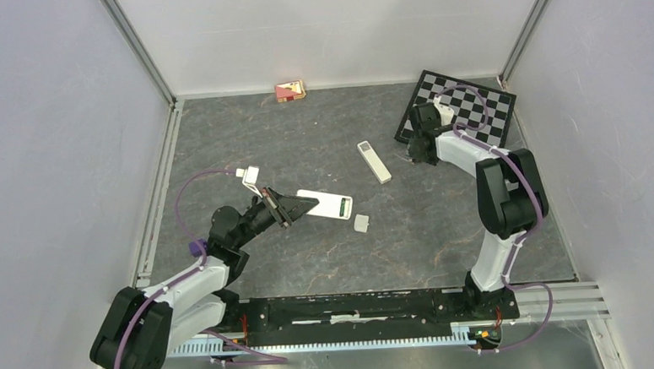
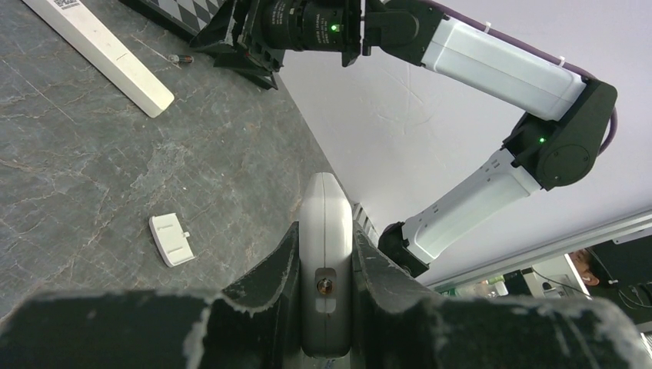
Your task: Load the batteries into the remote control
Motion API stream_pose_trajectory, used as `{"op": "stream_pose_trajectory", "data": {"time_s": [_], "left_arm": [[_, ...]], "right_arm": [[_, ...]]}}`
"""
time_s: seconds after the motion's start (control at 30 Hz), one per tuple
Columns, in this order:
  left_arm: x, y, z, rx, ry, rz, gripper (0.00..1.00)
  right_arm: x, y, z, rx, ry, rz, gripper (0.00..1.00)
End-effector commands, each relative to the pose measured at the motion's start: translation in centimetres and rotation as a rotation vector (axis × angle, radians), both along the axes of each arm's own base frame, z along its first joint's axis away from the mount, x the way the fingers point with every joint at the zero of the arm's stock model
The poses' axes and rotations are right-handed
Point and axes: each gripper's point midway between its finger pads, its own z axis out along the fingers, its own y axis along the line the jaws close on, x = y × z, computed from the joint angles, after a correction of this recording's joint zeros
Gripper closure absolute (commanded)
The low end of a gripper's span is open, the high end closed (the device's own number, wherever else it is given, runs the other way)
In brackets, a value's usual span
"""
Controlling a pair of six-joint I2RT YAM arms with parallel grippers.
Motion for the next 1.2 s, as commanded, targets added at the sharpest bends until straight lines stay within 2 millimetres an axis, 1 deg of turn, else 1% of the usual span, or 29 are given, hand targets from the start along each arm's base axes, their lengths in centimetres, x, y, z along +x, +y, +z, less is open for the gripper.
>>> {"op": "stream_pose_trajectory", "data": {"time_s": [0.0,0.17,0.23,0.47,0.6,0.7,0.87,0.93,1.17], "left_arm": [[0.3,0.2,2.3,-0.02,-0.111,0.01,0.98],[0.4,0.3,2.2,-0.021,-0.108,0.016,0.98],[0.5,0.4,2.4,-0.03,-0.11,0.026,0.98],[0.6,0.7,2.6,-0.037,-0.114,0.044,0.98],[0.7,0.8,2.3,-0.034,-0.107,0.049,0.98],[0.7,0.8,2.3,-0.035,-0.105,0.05,0.98],[0.7,0.8,2.2,-0.037,-0.101,0.05,0.98],[0.7,0.8,2.2,-0.038,-0.1,0.051,0.98],[0.7,0.9,2.0,-0.036,-0.088,0.058,0.98]], "right_arm": [[1.6,-0.4,0.6,0.01,-0.052,-0.094,0.48],[3.0,0.3,-0.1,0.027,-0.065,-0.071,0.48],[3.1,0.2,-0.5,0.011,-0.044,-0.075,0.48],[1.8,-0.8,-2.2,-0.042,0.012,-0.094,0.49],[1.1,-1.1,-3.0,-0.065,0.044,-0.073,0.54],[0.5,-1.0,-3.4,-0.059,0.056,-0.045,0.58],[-0.3,-0.6,-4.1,-0.041,0.071,-0.017,0.61],[-0.5,-0.6,-4.4,-0.036,0.079,-0.012,0.66],[-1.0,-0.9,-3.8,-0.064,0.073,0.024,0.9]]}}
